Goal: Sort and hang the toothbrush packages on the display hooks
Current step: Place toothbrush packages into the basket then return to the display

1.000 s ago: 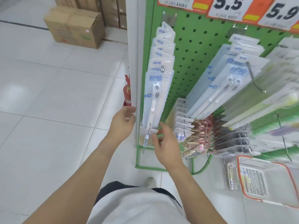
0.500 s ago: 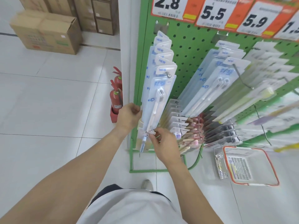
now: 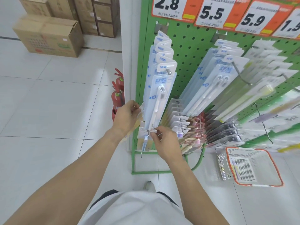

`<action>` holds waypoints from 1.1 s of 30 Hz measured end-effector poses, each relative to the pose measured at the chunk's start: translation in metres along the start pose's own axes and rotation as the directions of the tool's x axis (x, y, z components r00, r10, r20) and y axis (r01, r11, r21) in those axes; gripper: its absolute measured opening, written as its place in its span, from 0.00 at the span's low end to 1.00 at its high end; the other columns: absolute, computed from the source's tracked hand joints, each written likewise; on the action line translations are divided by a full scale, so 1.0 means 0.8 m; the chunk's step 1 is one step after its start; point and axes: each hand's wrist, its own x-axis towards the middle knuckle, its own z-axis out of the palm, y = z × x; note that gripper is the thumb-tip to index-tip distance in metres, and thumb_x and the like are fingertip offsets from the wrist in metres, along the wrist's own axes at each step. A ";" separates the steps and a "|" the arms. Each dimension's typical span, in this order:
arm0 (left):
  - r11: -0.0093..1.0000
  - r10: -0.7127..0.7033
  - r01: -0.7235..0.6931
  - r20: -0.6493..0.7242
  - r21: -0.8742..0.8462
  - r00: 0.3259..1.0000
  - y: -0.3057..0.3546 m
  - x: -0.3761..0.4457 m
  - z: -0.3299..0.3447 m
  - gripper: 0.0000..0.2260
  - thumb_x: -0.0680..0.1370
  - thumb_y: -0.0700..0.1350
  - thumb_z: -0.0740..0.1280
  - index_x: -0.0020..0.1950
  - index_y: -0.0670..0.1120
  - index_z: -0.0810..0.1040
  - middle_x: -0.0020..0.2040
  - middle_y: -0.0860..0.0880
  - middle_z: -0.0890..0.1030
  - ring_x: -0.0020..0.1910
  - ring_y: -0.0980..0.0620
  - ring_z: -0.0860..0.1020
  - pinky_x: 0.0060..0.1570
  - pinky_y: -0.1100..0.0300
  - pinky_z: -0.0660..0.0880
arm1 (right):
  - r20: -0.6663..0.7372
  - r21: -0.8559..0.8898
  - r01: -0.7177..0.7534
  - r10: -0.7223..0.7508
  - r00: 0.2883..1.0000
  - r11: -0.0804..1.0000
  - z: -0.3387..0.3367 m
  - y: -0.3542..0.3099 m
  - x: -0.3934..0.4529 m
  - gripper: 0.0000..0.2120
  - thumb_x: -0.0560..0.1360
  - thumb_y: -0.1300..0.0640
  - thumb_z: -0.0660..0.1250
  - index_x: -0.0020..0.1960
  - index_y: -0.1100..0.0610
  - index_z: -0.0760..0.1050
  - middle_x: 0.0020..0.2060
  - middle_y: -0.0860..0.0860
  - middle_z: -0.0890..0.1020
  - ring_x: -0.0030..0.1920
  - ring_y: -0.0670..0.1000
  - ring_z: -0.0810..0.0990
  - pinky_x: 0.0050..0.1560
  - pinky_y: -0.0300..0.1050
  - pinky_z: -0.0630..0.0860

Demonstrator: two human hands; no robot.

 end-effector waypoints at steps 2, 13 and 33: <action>1.000 0.000 0.000 -0.012 0.007 1.000 -0.003 -0.001 -0.001 0.05 0.81 0.41 0.66 0.54 0.43 0.80 0.45 0.47 0.85 0.40 0.50 0.80 0.45 0.58 0.77 | -0.003 -0.008 -0.006 0.006 1.000 1.000 0.002 -0.001 0.000 0.04 0.79 0.57 0.69 0.45 0.54 0.80 0.35 0.44 0.76 0.37 0.50 0.76 0.37 0.43 0.68; 0.970 0.032 -0.029 -0.008 0.241 0.999 0.006 0.006 -0.012 0.09 0.82 0.45 0.64 0.53 0.48 0.84 0.46 0.47 0.86 0.46 0.41 0.81 0.46 0.49 0.79 | -0.026 -0.060 -0.031 0.029 0.999 0.998 0.005 -0.007 0.001 0.07 0.80 0.54 0.68 0.48 0.57 0.82 0.40 0.51 0.79 0.38 0.50 0.74 0.35 0.39 0.64; 0.995 -0.012 0.011 0.013 0.103 1.000 0.019 0.002 -0.012 0.06 0.81 0.40 0.64 0.53 0.44 0.81 0.47 0.47 0.85 0.46 0.46 0.81 0.45 0.56 0.75 | -0.053 -0.041 -0.044 0.042 0.998 0.998 0.009 -0.007 -0.001 0.08 0.80 0.55 0.68 0.52 0.59 0.82 0.46 0.52 0.81 0.41 0.51 0.77 0.40 0.44 0.70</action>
